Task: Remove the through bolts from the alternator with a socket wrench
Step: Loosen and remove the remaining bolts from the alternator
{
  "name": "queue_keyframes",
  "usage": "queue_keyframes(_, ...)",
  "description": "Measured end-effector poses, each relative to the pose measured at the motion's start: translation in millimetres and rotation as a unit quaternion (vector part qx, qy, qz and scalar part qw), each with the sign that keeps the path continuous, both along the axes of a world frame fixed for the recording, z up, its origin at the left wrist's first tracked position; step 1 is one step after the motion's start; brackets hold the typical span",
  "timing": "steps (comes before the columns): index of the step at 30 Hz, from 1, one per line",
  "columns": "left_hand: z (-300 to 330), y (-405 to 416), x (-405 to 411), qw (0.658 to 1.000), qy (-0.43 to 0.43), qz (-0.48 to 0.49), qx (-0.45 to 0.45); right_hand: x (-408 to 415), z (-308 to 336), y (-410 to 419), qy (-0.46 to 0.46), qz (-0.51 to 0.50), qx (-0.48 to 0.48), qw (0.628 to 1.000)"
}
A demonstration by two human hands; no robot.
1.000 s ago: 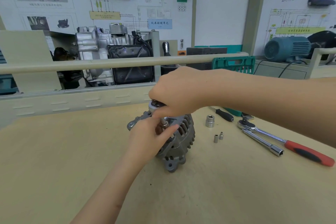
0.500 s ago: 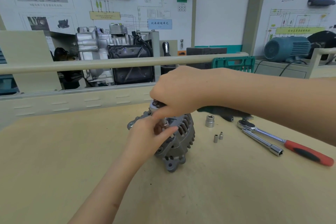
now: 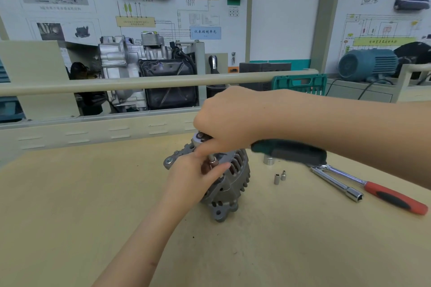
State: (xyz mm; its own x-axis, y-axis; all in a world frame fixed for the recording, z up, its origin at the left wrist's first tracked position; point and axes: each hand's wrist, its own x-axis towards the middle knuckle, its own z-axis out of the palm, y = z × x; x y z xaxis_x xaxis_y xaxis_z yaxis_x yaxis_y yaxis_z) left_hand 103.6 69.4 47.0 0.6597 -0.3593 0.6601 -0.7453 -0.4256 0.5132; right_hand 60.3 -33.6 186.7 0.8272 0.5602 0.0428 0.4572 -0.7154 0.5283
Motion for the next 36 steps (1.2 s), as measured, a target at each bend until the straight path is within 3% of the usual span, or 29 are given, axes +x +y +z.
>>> queue_keyframes(8, 0, 8, 3, 0.998, 0.037, -0.046, -0.01, -13, 3, -1, 0.003, -0.027, 0.035, 0.999)
queue_keyframes(14, 1, 4, -1, 1.0, -0.023, 0.003, 0.003, -18, 5, 6, -0.002, -0.036, 0.007, 0.999)
queue_keyframes(22, -1, 5, 4, 0.999, 0.022, -0.031, 0.011, -22, 5, 3, 0.013, -0.034, 0.053, 0.998)
queue_keyframes(30, -2, 1, 2, 0.999, -0.027, 0.025, 0.012, -24, 5, 8, -0.018, -0.055, 0.011, 0.998)
queue_keyframes(36, 1, 6, 3, 0.999, 0.029, -0.029, 0.003, -21, 4, 3, -0.004, -0.039, 0.034, 0.999)
